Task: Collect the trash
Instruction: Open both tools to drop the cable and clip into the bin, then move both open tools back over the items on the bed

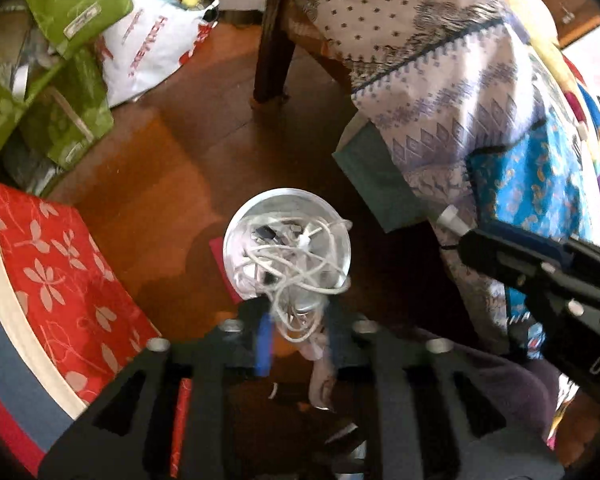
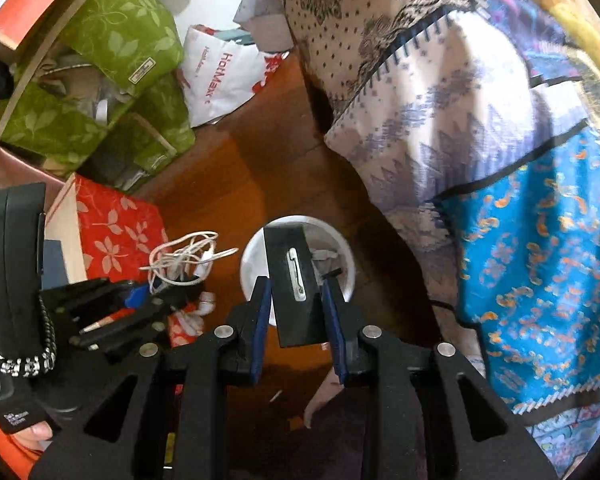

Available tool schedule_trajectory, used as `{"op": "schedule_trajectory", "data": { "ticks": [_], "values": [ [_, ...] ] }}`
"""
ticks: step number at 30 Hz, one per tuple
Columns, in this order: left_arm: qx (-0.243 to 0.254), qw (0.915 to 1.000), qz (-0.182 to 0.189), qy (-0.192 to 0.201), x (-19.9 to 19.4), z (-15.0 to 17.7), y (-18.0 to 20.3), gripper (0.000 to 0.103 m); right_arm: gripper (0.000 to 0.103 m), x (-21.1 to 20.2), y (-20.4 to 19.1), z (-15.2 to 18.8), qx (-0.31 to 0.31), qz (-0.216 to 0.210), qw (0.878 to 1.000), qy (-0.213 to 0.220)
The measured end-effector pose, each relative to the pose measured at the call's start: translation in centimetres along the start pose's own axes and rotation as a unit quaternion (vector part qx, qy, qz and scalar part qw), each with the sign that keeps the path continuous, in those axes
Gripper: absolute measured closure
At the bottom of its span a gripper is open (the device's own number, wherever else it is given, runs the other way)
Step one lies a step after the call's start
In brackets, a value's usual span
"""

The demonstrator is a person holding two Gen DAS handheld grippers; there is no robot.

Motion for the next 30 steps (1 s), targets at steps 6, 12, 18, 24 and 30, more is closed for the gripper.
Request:
{"op": "schedule_trajectory", "data": {
  "ticks": [6,12,18,24,30],
  "values": [
    [0.006,0.9998,-0.021,0.000,-0.4,-0.5,0.2,0.063,0.077,-0.1,-0.2,-0.4,-0.007,0.011,1.000,-0.004],
    [0.016,0.9993,-0.024,0.025,-2.9,-0.3,0.3,0.063,0.077,-2.3,-0.4,0.7,-0.038,0.025,0.999,0.016],
    [0.032,0.9968,-0.032,0.066,-6.7,-0.1,1.3,0.063,0.077,-6.9,0.0,2.0,-0.036,0.023,0.997,0.068],
    [0.055,0.9910,-0.033,0.118,-11.3,-0.2,3.8,0.063,0.077,-12.7,1.6,3.3,-0.021,0.031,0.990,0.135],
    [0.100,0.9790,-0.029,0.175,-16.0,-0.6,8.4,0.063,0.077,-18.6,4.5,4.8,0.018,0.041,0.979,0.201]
  ]
}}
Point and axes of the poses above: each gripper's, at about its wrist camera, not at the fingertips, and x roughly the way its jaws point, y to its right, z to its underside, the point moved 1 cm from there along x, roughly the way its jaws point, and after that the axes turned 8 degrees about x, right-handed, at the moved point
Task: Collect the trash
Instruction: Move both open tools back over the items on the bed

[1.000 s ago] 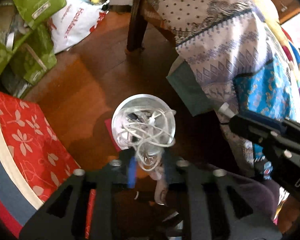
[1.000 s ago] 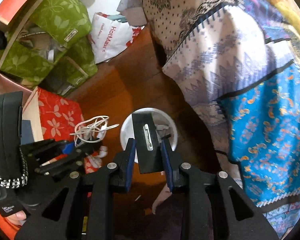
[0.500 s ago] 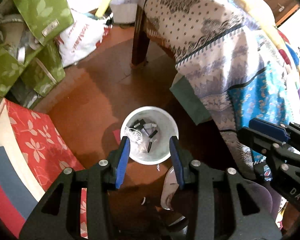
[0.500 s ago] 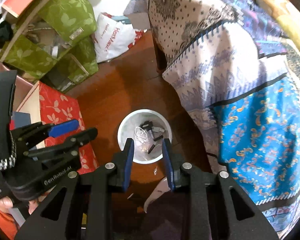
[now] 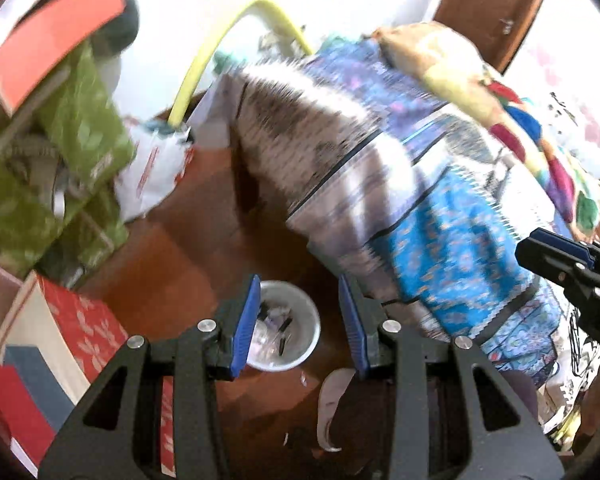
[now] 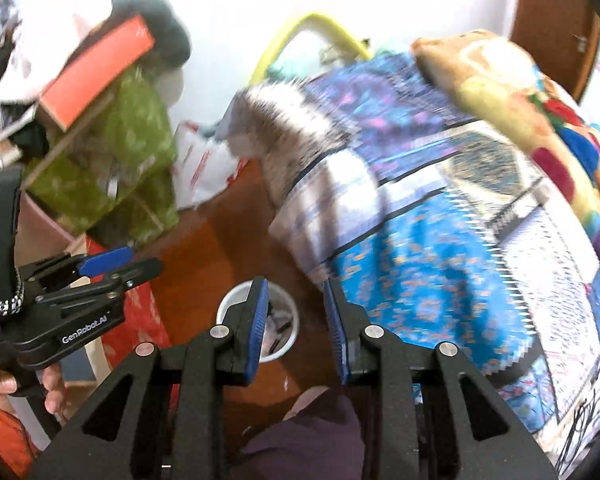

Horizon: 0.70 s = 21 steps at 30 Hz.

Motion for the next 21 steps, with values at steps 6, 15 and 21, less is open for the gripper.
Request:
{"op": "schedule_trajectory", "data": {
  "ticks": [6,15,21],
  "values": [
    [0.053,0.9973,0.013,0.049,-2.9,-3.0,5.5,0.063,0.077,-5.2,5.1,-0.4,0.044,0.016,0.997,0.054],
    [0.119,0.9888,0.060,0.069,-2.6,-6.5,15.5,0.063,0.077,-10.5,14.1,0.4,0.100,0.085,0.985,0.108],
    [0.160,0.9815,0.087,0.057,-0.4,-8.6,22.3,0.063,0.077,-11.8,20.0,1.3,0.122,0.132,0.976,0.121]
  ]
}}
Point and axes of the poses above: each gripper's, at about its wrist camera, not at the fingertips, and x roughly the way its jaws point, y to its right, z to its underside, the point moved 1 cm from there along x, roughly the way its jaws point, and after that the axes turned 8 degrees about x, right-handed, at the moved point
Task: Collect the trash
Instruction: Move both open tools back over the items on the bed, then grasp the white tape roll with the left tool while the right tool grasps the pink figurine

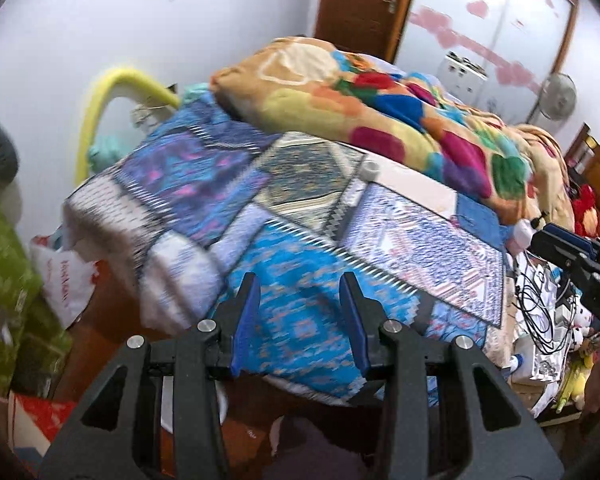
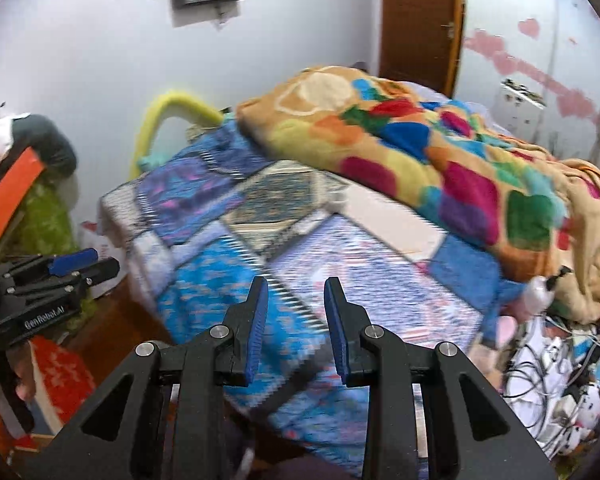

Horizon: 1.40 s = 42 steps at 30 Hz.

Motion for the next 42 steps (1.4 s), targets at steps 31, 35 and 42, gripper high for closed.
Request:
{"op": "schedule_trajectory", "data": {
  "ticks": [31,35,42],
  "values": [
    [0.058,0.9965,0.034,-0.051,27.9,-12.3,8.1,0.037,0.036,17.5,15.7,-1.3,0.067,0.067,0.995,-0.040],
    [0.061,0.9966,0.023,-0.050,30.8,-13.5,8.3,0.037,0.040,19.0,15.8,-1.0,0.063,0.072,0.995,-0.043],
    [0.075,0.9961,0.028,-0.039,33.0,-14.3,9.0,0.037,0.061,20.7,15.3,-0.4,0.037,0.085,0.995,-0.034]
  ]
}}
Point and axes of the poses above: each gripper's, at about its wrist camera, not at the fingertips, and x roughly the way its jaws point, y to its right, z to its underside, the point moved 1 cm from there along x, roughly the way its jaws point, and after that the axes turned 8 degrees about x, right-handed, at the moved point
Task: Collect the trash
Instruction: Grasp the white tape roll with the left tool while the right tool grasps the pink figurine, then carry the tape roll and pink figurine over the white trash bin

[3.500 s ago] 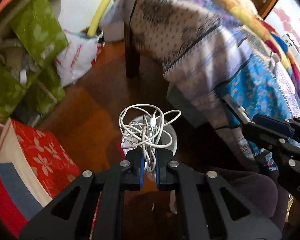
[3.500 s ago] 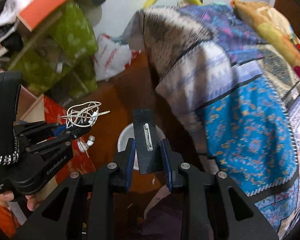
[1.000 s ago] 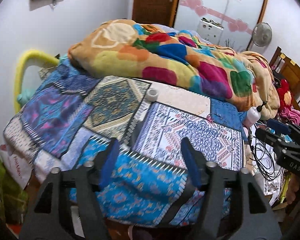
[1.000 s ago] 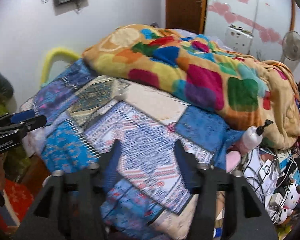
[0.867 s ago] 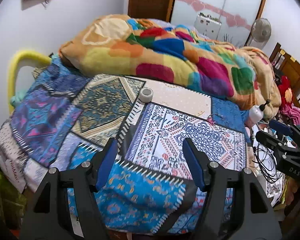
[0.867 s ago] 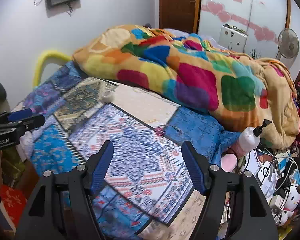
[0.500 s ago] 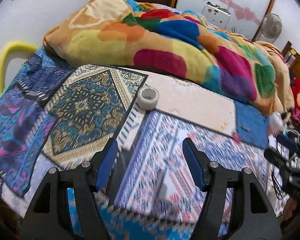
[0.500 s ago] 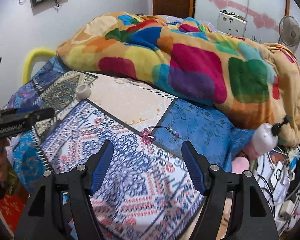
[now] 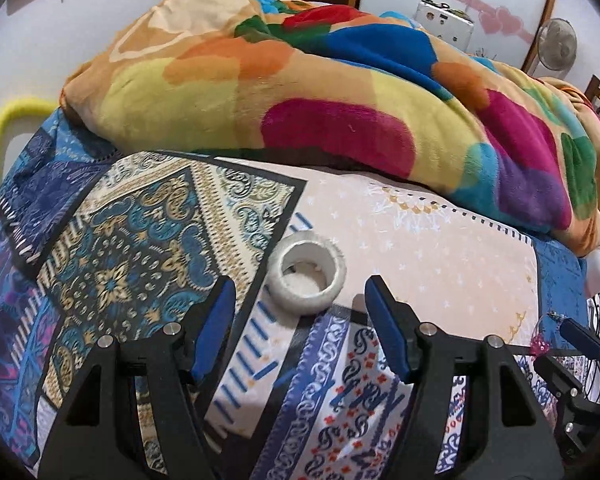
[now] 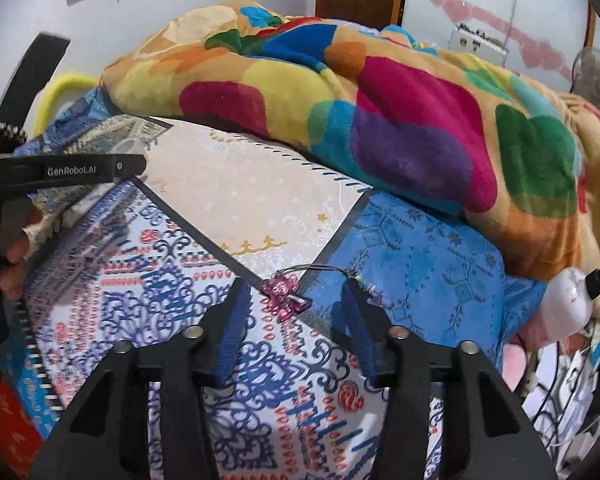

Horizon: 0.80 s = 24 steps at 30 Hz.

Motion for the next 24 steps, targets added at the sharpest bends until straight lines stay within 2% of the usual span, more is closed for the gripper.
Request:
{"op": "schedule_trajectory", "data": {
  "ticks": [3,7,16,24],
  "values": [
    [0.017,0.9997,-0.011,0.014,0.1,-0.1,0.6,0.040,0.070,0.4,-0.3,0.4,-0.008,0.006,1.000,0.004],
    [0.022,0.9996,-0.014,0.013,0.6,-0.3,0.8,0.067,0.078,0.6,-0.2,0.4,0.008,-0.005,1.000,0.002],
    [0.045,0.9990,-0.003,-0.006,-1.4,0.9,1.3,0.067,0.081,-0.1,0.5,-0.5,0.065,-0.018,0.998,-0.009],
    [0.061,0.9981,-0.003,0.010,-7.7,2.0,2.0,0.067,0.081,-6.2,0.4,-1.7,0.066,-0.026,0.997,0.032]
  ]
}}
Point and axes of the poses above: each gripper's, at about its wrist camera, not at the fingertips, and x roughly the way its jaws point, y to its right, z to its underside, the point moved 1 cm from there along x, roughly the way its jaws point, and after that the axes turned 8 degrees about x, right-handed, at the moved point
